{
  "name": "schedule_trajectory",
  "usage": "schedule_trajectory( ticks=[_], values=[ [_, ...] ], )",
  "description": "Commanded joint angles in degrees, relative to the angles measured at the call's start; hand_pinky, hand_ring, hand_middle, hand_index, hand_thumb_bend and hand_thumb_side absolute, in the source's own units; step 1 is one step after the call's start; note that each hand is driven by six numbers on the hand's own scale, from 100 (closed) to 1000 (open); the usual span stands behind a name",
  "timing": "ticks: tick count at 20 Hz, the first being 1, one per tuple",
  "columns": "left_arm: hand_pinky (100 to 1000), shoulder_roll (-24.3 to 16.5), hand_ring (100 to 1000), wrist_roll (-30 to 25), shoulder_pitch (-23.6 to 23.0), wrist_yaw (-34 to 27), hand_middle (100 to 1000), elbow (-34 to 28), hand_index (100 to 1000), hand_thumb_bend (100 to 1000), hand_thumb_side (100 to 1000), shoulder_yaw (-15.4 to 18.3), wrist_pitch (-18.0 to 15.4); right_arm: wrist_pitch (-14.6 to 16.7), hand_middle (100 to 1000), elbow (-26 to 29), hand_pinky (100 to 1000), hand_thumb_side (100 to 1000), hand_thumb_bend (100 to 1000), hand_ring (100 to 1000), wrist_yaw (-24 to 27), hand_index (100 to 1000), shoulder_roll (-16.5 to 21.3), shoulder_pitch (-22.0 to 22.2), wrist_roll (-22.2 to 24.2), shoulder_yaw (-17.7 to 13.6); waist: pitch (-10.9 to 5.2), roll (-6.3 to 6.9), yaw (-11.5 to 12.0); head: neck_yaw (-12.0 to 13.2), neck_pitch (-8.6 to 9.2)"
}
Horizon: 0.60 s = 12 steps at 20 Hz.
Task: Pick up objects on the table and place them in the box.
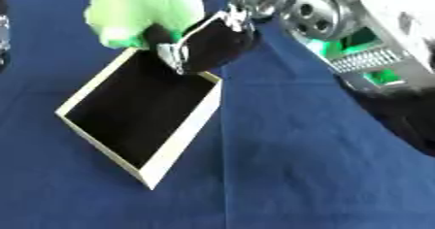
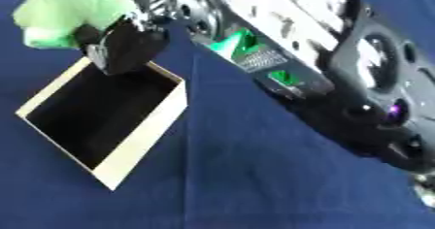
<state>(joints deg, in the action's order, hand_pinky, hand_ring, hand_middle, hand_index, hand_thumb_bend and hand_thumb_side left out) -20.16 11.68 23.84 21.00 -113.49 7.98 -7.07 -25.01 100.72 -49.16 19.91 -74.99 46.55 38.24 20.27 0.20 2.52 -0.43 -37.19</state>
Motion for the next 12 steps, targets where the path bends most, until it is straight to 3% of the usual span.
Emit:
schedule_trajectory(
  ticks=[1,12],
  values=[
    [524,-0.44,641,-0.14,0.54,-0.02,535,-1.1,775,229,553,0.19,-0.11,-6.64,681,-1.8,793,302,100,786,0.89,793,-0.63,-0.51,5.42,0.48,-1.11,0.09,0.2,0.26,0.43],
    [523,-0.08,639,-0.4,0.55,-0.53,533,-1.1,773,227,554,0.07,-0.3,-6.87,686,-10.22,785,404,100,788,2.0,796,-3.53,0.96,5.25,4.38,-0.55,-0.21,0.7,0.08,0.93]
  ],
)
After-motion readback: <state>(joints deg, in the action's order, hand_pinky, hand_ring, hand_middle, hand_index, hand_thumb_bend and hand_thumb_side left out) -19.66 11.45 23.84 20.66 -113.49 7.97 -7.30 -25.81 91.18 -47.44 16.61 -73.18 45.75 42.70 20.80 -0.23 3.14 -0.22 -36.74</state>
